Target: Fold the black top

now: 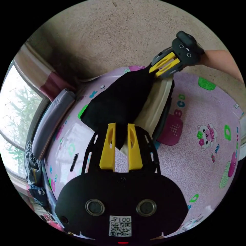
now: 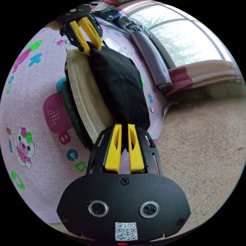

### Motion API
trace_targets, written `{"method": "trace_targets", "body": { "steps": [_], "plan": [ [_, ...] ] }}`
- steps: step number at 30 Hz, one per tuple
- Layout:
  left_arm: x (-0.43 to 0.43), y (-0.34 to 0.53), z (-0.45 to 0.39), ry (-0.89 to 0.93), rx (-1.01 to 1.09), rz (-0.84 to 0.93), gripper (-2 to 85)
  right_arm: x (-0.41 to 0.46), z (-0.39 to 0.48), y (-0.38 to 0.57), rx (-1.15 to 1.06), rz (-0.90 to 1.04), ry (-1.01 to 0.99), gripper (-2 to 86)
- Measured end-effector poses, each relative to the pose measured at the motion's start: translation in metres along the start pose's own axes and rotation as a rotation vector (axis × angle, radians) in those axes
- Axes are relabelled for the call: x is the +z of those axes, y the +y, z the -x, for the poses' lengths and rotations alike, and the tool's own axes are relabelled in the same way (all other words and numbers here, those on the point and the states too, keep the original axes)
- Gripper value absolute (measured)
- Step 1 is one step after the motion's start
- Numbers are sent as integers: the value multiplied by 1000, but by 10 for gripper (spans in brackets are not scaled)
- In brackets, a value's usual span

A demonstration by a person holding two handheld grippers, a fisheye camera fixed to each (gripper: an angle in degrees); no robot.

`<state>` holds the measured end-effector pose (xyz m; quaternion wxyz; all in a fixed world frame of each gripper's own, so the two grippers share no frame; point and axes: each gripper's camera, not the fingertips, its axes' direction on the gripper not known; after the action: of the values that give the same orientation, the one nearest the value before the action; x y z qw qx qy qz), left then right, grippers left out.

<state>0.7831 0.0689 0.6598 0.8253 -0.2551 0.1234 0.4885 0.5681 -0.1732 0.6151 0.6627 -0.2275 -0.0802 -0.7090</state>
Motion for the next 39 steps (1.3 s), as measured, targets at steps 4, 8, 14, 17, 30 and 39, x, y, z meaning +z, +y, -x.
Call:
{"method": "trace_targets", "body": {
  "steps": [4, 8, 14, 17, 30, 39],
  "plan": [
    [1, 15, -8, 20, -34, -86, -13, -9, 1, 8, 83, -53, 11, 26],
    [7, 43, -28, 55, -16, -130, -15, -13, 13, 26, 144, -120, -55, 22],
    [98, 78, -68, 124, -27, 66, -14, 49, 50, 25, 97, -2, -180, 27],
    [123, 95, -74, 131, -112, 70, -12, 59, 45, 32, 176, -8, -207, 30],
    [104, 365, -192, 368, -728, -61, -16, -27, 179, 121, 558, -396, -596, 4],
    [49, 594, -346, 295, -1141, 88, -13, -44, 300, 81, 303, -389, -910, 6]
  ]
}}
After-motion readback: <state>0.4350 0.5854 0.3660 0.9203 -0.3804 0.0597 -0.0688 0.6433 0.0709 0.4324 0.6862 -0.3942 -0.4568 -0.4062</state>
